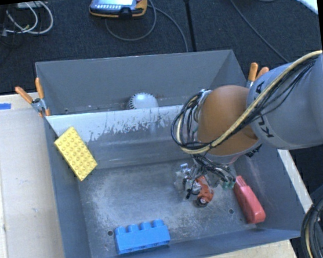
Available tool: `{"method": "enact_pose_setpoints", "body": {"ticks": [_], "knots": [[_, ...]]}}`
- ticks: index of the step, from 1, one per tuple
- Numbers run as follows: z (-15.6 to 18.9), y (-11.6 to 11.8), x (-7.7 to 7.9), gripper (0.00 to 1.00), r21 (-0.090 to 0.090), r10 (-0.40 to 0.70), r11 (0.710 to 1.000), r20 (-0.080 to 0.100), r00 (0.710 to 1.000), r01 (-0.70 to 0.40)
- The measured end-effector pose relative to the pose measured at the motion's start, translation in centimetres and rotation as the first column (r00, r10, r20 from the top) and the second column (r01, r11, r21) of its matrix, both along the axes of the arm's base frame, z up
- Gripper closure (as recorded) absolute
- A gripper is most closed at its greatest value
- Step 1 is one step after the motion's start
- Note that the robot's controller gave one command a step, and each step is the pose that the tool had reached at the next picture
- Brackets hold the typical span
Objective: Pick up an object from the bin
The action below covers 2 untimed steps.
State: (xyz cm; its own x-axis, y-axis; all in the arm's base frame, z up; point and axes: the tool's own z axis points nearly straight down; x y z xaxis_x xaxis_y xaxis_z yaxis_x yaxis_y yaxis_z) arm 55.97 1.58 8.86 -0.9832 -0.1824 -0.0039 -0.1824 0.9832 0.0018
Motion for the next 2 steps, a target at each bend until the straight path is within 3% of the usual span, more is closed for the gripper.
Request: {"method": "enact_pose_setpoints", "body": {"ticks": [1, 2], "knots": [[-0.02, -0.02, -0.01, 1.0, 0.0, 0.0, 1.0, 0.0, 1.0, 0.0], [0.24, 0.06, -0.42, 1.0, -0.001, 0.09, 0.996, -0.001, 0.996, -0.09]]}}
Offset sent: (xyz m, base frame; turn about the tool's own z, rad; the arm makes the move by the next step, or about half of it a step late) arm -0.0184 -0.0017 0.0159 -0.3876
